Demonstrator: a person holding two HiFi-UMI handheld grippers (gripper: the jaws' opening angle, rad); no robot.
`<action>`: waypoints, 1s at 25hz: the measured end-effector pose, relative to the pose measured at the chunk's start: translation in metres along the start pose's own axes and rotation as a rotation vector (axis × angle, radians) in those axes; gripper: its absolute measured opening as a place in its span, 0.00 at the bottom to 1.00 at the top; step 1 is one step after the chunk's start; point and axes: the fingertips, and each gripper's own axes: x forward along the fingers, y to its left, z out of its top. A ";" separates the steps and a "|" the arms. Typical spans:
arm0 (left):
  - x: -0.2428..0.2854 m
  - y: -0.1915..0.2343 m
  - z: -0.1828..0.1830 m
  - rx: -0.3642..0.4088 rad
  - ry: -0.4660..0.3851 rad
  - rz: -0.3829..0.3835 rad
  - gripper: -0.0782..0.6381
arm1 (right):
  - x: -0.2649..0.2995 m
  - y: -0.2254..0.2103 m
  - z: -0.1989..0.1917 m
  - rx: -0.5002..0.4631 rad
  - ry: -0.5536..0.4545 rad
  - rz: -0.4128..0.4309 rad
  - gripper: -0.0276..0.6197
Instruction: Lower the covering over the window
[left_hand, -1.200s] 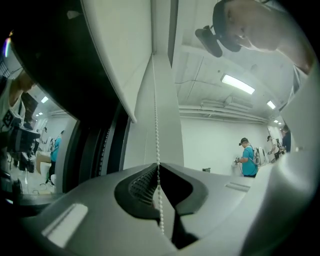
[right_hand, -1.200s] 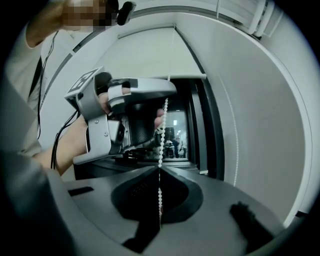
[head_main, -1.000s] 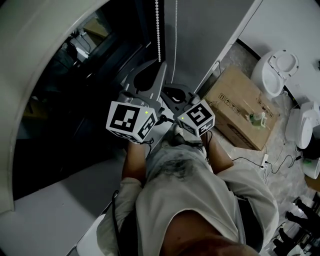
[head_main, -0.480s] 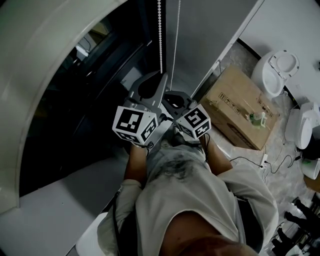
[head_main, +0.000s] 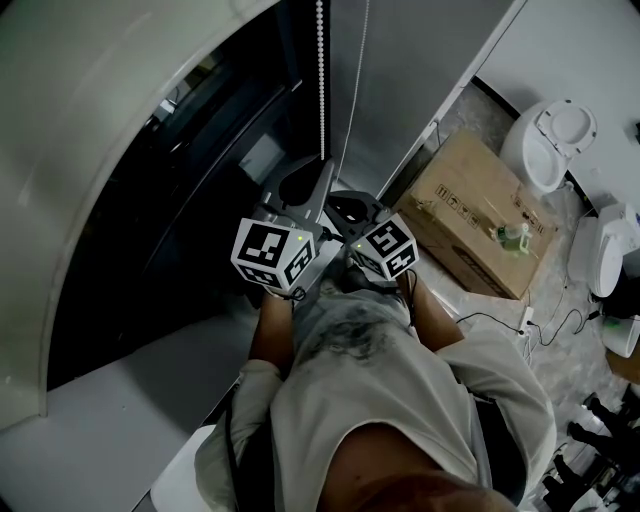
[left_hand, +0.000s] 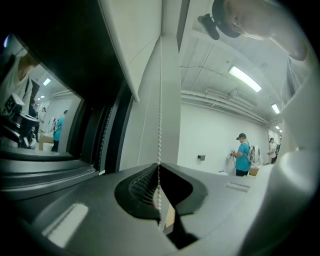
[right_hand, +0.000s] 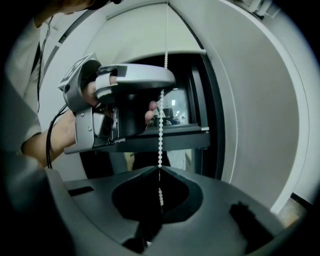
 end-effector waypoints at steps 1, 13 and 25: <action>0.000 0.000 -0.002 -0.003 0.002 0.000 0.13 | 0.000 0.000 -0.001 -0.001 -0.001 -0.002 0.07; 0.001 -0.001 -0.001 0.000 -0.002 -0.003 0.13 | -0.034 0.002 0.021 -0.007 -0.036 0.028 0.09; 0.006 -0.003 -0.002 0.026 0.011 -0.002 0.13 | -0.076 -0.027 0.175 -0.053 -0.381 0.006 0.21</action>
